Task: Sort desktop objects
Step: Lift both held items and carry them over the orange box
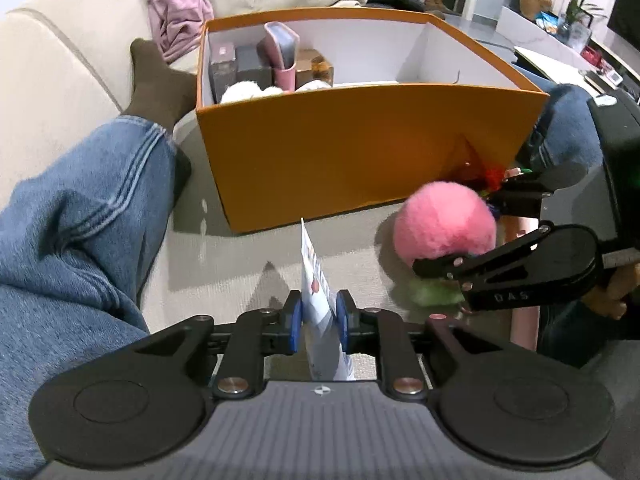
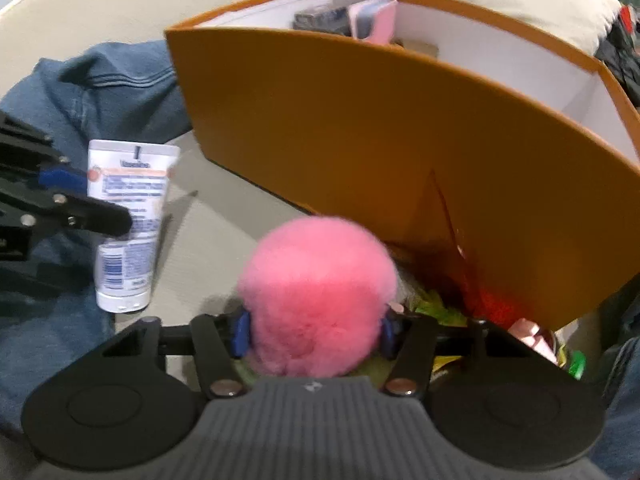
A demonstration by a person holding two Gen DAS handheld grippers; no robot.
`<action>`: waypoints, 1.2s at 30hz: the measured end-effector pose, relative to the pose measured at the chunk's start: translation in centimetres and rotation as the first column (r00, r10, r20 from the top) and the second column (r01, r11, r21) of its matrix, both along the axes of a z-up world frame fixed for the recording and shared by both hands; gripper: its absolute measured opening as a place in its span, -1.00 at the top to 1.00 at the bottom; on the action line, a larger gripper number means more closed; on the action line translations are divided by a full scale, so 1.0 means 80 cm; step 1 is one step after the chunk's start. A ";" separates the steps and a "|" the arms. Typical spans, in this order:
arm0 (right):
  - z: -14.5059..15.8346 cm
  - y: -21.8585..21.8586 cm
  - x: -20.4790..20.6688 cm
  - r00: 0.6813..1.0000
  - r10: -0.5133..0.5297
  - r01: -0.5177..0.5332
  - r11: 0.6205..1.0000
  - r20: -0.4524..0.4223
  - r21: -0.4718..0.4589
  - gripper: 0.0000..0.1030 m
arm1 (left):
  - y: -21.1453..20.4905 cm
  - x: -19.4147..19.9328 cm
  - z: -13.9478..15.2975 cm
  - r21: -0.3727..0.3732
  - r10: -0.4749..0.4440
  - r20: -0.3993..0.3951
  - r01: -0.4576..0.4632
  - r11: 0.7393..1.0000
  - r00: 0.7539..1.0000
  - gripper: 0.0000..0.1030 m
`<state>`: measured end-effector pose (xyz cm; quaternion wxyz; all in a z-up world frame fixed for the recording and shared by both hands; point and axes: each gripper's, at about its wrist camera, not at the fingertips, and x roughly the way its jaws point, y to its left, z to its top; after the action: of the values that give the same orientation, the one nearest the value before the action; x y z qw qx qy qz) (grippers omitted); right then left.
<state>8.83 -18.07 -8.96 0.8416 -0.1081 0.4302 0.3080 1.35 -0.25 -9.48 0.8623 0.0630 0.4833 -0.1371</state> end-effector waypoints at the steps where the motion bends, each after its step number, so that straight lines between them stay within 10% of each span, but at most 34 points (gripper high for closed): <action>1: 0.000 -0.001 0.000 1.000 -0.003 0.003 1.000 0.000 0.006 0.04 | 0.000 0.000 0.000 -0.004 0.008 0.001 -0.008 1.000 1.000 0.61; 21: 0.169 -0.059 0.013 0.990 -0.048 -0.003 0.930 0.131 0.367 0.12 | -0.008 0.046 0.160 -0.261 0.013 0.216 0.045 0.964 0.976 0.64; 36: 0.146 -0.055 0.153 0.974 -0.183 0.172 0.981 0.135 0.090 0.12 | -0.073 0.237 0.114 -0.283 0.090 0.174 -0.037 0.959 0.981 0.64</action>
<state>21.07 -22.48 2.70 0.8979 -0.0580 0.3647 0.2396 20.34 -6.09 -0.34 0.9078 -0.0618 0.3787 -0.1692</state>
